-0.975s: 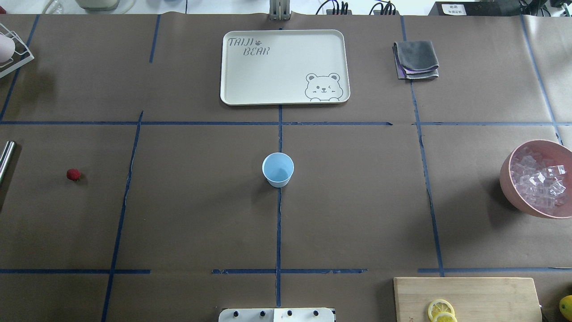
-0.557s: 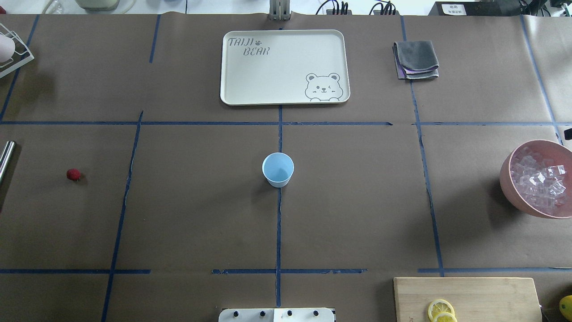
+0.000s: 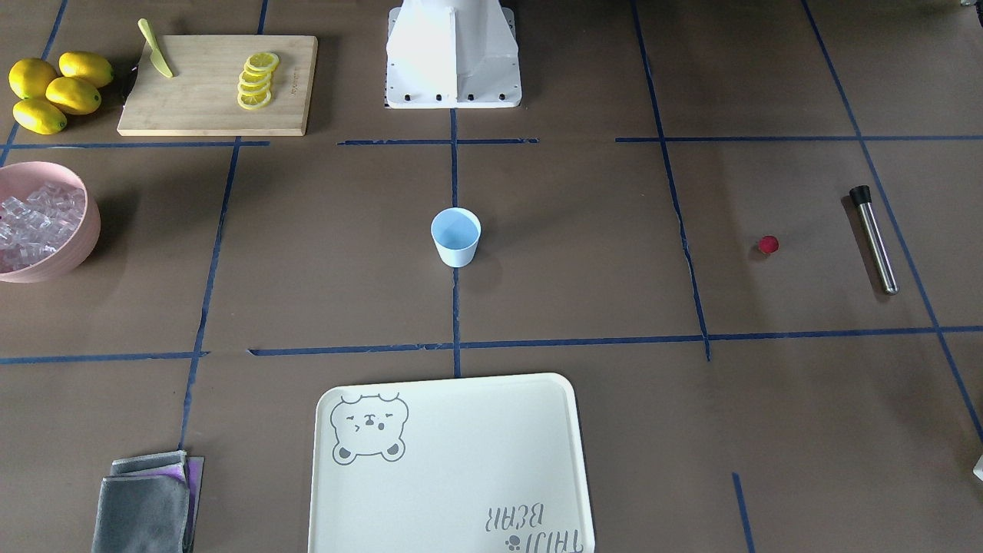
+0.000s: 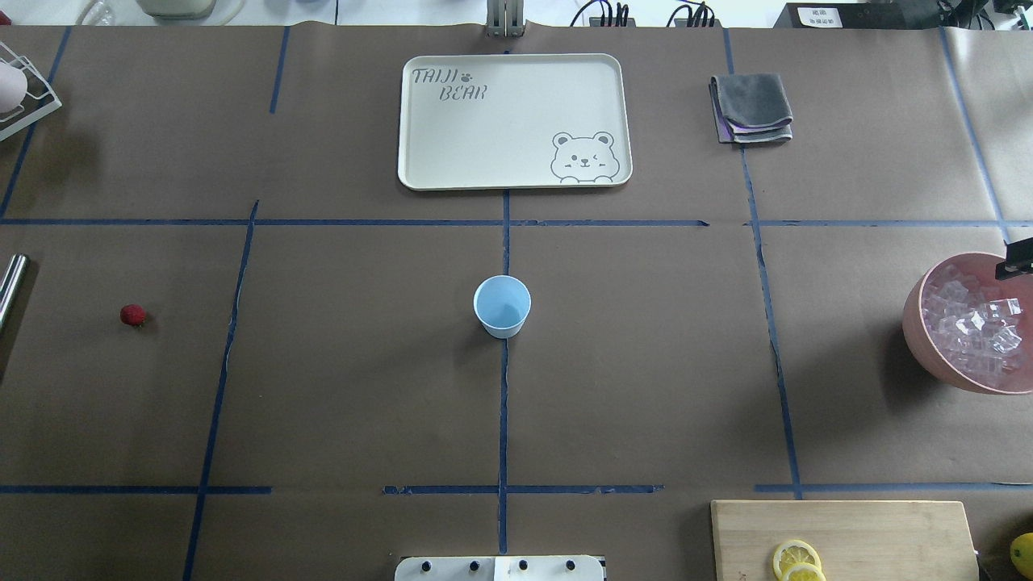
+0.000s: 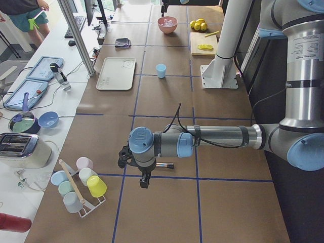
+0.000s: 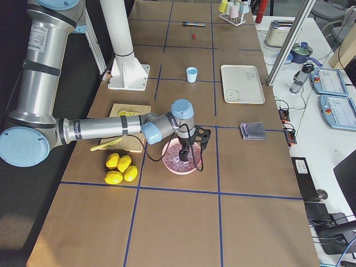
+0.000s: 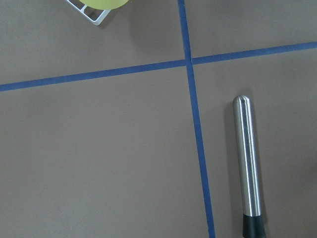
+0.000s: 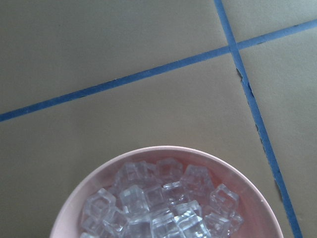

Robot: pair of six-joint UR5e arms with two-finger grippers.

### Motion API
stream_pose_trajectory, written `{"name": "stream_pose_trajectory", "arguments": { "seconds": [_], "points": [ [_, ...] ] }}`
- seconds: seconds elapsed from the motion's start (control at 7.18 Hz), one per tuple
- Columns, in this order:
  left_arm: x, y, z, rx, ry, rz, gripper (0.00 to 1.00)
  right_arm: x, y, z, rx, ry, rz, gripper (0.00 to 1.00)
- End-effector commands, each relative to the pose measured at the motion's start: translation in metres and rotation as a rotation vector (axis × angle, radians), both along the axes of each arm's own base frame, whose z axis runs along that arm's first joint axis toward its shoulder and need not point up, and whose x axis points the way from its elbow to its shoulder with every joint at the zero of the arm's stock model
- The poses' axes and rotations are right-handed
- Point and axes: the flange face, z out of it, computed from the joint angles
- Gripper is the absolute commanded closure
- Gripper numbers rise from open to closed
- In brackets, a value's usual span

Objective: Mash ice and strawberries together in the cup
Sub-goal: 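Lower the right gripper into the pink bowl and grasp an ice cube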

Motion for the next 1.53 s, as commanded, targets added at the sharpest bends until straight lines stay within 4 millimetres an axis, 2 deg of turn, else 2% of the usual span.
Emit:
{"name": "stream_pose_trajectory", "arguments": {
  "seconds": [0.0,0.28,0.7,1.39],
  "points": [
    [0.001,-0.001,-0.002,0.006,0.000,0.001,0.00,-0.013,0.013,0.020,-0.024,0.002,-0.011,0.09],
    [0.001,-0.002,-0.007,0.017,0.000,0.001,0.00,-0.026,0.017,0.028,-0.043,0.010,-0.036,0.17],
    [0.001,-0.002,-0.011,0.024,-0.001,0.001,0.00,-0.026,0.014,0.040,-0.052,0.032,-0.032,0.24],
    [0.001,-0.002,-0.011,0.024,-0.001,0.001,0.00,-0.034,0.000,0.043,-0.047,0.032,-0.039,0.33]
  ]
}}
